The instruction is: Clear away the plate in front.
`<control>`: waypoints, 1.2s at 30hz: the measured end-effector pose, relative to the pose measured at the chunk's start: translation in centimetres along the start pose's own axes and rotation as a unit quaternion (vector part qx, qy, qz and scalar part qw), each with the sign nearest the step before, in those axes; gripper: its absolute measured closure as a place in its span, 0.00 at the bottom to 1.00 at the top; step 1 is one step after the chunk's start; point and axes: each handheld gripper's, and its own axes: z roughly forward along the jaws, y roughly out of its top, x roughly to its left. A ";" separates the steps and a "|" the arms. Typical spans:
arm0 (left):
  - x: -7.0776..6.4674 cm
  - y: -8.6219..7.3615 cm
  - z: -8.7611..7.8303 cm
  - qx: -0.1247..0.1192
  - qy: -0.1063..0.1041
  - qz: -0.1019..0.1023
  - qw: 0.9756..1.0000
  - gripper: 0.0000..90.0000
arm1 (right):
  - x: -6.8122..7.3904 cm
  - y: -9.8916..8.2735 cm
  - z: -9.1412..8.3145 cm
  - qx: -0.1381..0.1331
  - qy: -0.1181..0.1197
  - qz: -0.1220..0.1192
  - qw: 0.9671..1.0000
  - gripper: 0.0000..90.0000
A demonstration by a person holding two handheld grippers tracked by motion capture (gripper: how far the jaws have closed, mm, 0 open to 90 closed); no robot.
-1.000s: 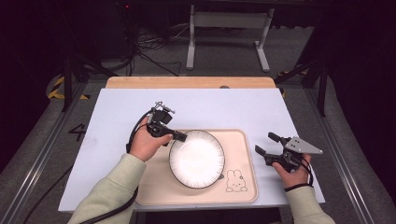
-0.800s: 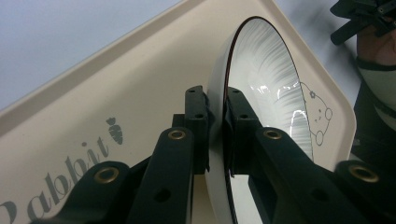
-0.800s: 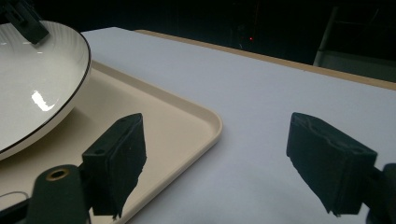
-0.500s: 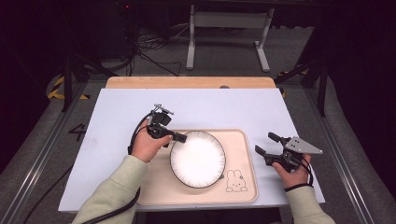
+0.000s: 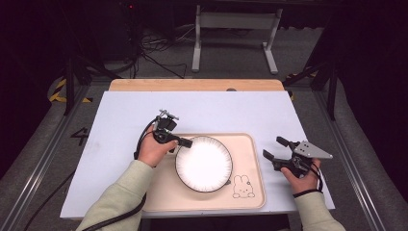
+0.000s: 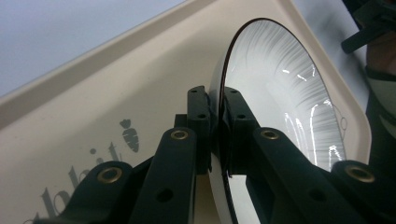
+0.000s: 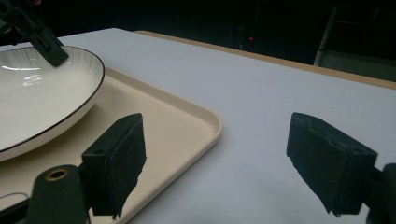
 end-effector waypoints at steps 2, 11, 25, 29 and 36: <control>0.1 -0.1 0.2 0.001 0.000 -0.003 1.000 0.93 | 0.0 0.0 0.0 0.000 0.000 0.000 1.000 0.22; 0.5 -0.6 0.8 0.011 0.010 -0.007 1.000 0.92 | 0.0 0.0 0.1 0.004 0.000 0.001 1.000 0.23; 0.0 -1.1 0.6 -0.009 0.036 0.012 0.999 0.78 | -0.2 0.0 0.0 -0.002 0.006 0.012 1.000 0.23; -0.7 -1.4 -0.1 -0.028 0.047 0.034 0.998 0.69 | -0.3 0.0 0.0 -0.001 0.009 0.015 1.000 0.23; -1.8 -1.6 -1.5 -0.055 0.057 0.064 0.995 0.58 | -0.2 0.0 0.0 0.002 0.009 0.012 1.000 0.23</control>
